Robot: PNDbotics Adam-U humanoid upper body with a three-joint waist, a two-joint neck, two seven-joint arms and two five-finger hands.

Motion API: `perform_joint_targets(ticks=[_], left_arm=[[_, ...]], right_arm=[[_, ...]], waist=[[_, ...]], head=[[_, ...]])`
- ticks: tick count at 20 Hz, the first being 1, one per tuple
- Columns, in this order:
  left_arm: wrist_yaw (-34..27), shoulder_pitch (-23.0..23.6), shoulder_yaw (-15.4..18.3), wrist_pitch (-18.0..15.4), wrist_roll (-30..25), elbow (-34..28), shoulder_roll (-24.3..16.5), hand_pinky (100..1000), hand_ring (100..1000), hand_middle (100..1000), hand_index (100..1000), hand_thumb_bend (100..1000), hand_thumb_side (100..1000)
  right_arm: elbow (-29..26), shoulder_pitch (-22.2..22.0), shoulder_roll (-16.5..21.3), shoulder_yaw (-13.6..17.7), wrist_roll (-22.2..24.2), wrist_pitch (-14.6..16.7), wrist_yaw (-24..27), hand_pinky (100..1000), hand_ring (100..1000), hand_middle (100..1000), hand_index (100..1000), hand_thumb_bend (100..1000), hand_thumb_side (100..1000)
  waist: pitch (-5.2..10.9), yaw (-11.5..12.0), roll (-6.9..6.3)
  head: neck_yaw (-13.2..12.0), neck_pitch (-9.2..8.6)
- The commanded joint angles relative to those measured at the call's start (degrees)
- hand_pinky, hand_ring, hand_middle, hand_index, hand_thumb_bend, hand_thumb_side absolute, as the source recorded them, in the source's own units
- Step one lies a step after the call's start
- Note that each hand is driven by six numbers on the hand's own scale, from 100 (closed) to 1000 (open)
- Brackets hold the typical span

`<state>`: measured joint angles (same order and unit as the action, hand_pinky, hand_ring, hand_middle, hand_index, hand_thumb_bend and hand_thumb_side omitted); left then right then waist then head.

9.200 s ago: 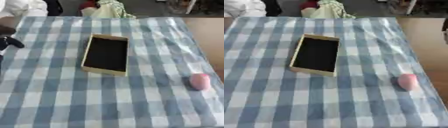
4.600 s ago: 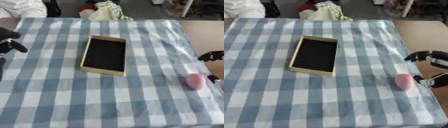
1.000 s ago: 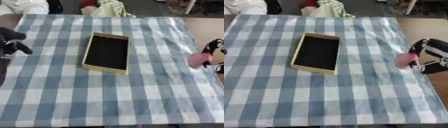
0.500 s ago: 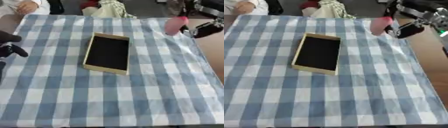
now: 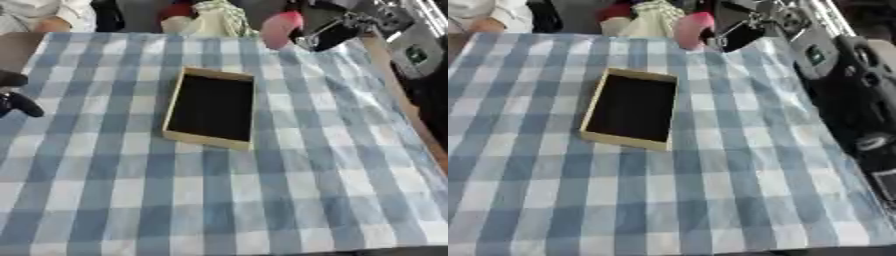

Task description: Pick up objects on the table and place them in the box.

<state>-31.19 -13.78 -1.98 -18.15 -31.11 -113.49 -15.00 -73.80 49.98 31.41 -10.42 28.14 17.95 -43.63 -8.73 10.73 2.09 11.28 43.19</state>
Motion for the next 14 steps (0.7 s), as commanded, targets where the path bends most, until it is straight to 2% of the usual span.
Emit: perform_joint_targets(ticks=[1,7,14], left_arm=[[-0.8,-1.2,0.2,-0.3,0.7,-1.1,-0.2,615,788,718,756,100,598],[-1.3,-1.7,0.0,-0.3,1.1,-1.1,0.2,615,789,718,756,100,598],[-1.2,-1.9,-0.2,0.0,0.5,-1.1,0.7,614,790,718,755,100,599]], right_arm=[[4.1,2.4,-2.7,-0.2,-0.9,1.5,-5.3,862,628,551,657,100,100],[12.1,3.6,-8.4,0.8,-4.3,2.0,-14.3,860,634,550,658,100,100],[19.1,4.0,-11.5,2.9,-9.4,1.5,-21.0,856,638,548,655,100,100]], waist=[[0.99,0.3,-0.41],[0.85,1.0,-0.81],[0.13,1.6,-1.10]], head=[[0.7,0.16],[1.5,0.07],[1.9,-0.24]])
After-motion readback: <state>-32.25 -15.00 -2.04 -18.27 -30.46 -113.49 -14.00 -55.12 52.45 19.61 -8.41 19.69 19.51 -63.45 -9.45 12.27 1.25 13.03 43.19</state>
